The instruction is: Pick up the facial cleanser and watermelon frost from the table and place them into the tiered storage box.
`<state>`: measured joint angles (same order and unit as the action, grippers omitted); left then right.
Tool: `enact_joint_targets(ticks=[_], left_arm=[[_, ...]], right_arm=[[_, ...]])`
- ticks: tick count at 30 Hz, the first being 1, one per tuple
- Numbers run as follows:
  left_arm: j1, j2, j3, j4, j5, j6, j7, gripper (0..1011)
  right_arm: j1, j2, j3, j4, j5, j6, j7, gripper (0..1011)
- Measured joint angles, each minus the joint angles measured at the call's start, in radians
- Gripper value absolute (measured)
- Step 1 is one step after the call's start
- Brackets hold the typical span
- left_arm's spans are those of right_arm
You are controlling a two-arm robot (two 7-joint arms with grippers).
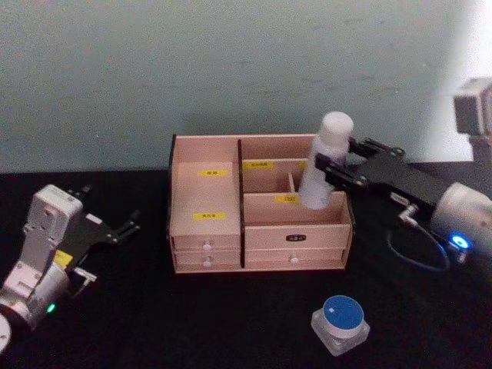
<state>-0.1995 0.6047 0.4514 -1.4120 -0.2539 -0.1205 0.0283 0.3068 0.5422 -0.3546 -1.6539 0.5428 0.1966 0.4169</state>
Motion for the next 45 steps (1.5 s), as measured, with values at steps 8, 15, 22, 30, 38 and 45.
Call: enact_joint_targets(ticks=[8, 15, 22, 30, 38, 45], left_arm=[[0.000, 0.000, 0.000, 0.000, 0.000, 0.000, 0.000, 1001], [0.000, 0.000, 0.000, 0.000, 0.000, 0.000, 0.000, 1001], [0.000, 0.000, 0.000, 0.000, 0.000, 0.000, 0.000, 1001], [0.000, 0.000, 0.000, 0.000, 0.000, 0.000, 0.000, 1002], [0.000, 0.000, 0.000, 0.000, 0.000, 0.000, 0.000, 1001], [0.000, 0.000, 0.000, 0.000, 0.000, 0.000, 0.000, 1001]], right_arm=[[0.112, -0.072, -0.059, 0.116, -0.034, 0.011, -0.004, 589], [0.168, -0.117, -0.086, 0.189, -0.052, 0.026, -0.008, 589], [0.199, -0.146, -0.095, 0.245, -0.059, 0.036, -0.012, 589], [0.226, -0.167, -0.102, 0.300, -0.071, 0.036, -0.008, 589], [0.248, -0.186, -0.106, 0.339, -0.084, 0.031, -0.003, 589], [0.260, -0.199, -0.108, 0.363, -0.093, 0.028, -0.001, 589]])
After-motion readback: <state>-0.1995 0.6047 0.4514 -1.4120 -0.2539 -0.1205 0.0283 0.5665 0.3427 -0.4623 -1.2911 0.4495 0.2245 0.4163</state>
